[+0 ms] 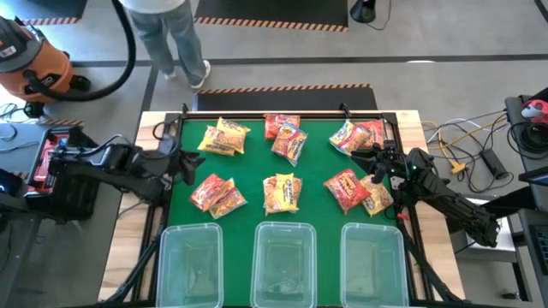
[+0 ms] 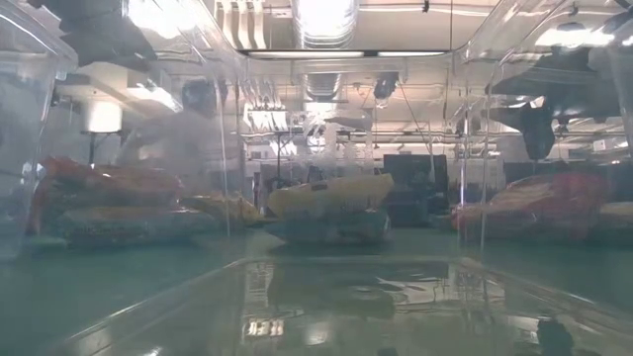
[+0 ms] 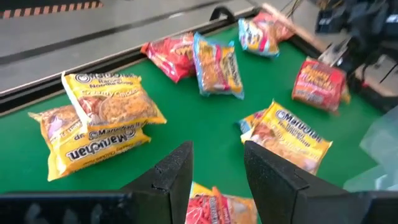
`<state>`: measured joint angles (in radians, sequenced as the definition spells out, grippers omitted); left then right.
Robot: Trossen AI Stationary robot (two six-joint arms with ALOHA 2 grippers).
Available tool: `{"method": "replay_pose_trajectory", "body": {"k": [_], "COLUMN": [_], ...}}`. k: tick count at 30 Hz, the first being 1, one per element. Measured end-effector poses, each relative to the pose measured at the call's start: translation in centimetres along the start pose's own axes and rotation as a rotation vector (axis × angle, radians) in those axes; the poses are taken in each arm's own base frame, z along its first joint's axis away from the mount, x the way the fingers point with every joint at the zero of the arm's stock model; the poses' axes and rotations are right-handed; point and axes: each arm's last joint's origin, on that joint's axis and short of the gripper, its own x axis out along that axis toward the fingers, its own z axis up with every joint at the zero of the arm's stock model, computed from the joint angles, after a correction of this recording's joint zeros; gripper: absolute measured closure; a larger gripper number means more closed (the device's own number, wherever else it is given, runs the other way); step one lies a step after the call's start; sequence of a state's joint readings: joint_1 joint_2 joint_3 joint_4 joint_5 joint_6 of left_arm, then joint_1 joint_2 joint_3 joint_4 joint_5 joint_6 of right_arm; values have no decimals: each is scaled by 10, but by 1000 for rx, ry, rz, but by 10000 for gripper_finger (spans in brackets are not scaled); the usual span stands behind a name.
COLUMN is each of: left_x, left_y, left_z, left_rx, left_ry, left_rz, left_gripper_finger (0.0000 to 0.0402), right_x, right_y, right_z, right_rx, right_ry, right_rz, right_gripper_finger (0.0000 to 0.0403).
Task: Sort Maruchan noodles
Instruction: Put the orange noodle pack into the left transparent bin
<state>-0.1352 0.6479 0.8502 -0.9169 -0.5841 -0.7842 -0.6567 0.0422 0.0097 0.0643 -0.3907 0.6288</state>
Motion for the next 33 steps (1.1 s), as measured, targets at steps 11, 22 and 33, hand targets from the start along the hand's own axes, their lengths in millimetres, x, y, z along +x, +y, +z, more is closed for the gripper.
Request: {"method": "replay_pose_trajectory", "body": {"k": [11,22,33], "left_x": [45,68,89], "left_y": [7,9,5], "left_z": [11,11,-2], "left_rx": [43,53,48], "left_ry": [213,312,502], "left_rz": [105,138,133], "left_gripper_finger": [274,193,84], "right_x": [0,0,0], "right_y": [0,0,0], "right_z": [0,0,0], "right_rx": [0,0,0], "right_ry": [0,0,0], "right_rz": [0,0,0], "right_gripper_finger": [225,225,225]}}
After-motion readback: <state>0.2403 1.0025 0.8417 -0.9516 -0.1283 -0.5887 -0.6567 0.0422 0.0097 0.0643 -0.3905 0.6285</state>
